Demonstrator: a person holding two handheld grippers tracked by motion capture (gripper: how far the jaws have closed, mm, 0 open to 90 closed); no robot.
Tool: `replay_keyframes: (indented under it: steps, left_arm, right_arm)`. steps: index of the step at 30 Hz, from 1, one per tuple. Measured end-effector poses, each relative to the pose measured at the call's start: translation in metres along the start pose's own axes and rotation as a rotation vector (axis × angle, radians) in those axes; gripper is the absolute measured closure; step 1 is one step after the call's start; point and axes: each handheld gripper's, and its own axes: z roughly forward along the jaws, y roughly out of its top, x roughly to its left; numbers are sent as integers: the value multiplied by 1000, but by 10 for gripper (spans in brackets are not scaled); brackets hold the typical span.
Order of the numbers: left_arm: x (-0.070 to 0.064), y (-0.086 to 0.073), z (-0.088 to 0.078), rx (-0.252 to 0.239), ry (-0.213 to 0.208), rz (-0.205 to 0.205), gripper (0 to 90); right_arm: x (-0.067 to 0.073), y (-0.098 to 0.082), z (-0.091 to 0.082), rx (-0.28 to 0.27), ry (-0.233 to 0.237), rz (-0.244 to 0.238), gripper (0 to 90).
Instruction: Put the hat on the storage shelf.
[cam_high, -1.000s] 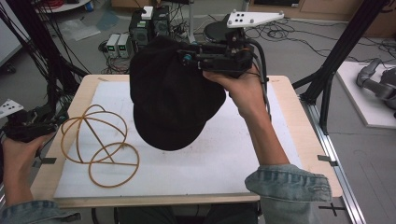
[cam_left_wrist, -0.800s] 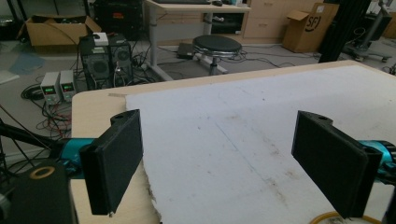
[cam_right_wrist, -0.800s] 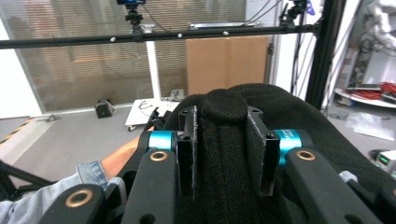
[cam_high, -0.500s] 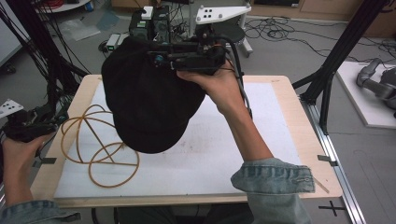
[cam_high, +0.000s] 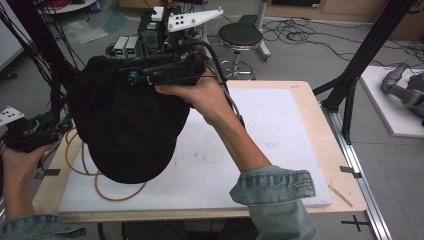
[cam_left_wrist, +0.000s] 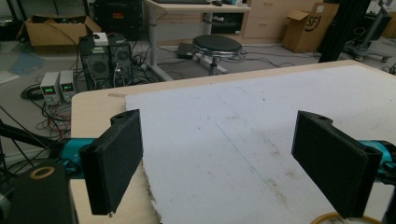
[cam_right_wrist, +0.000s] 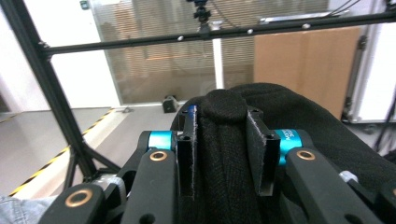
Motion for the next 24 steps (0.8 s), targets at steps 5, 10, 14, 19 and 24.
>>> replay_keyframes:
  steps: [5,10,14,19,24]
  left_arm:
    - [0,0,0,1,-1,1,169]
    - [1,0,0,-2,-2,2,168]
    - [2,0,-2,-7,2,-3,169]
    - [3,0,-4,-12,4,-6,169]
    - [3,0,-3,-10,3,-3,169]
  right_arm:
    - [-3,-3,14,3,36,15,697]
    - [-10,-9,32,25,65,32,696]
    - [-22,-19,52,47,95,79,694]
    - [-28,-27,68,72,106,103,692]
    - [-36,-35,83,104,98,135,691]
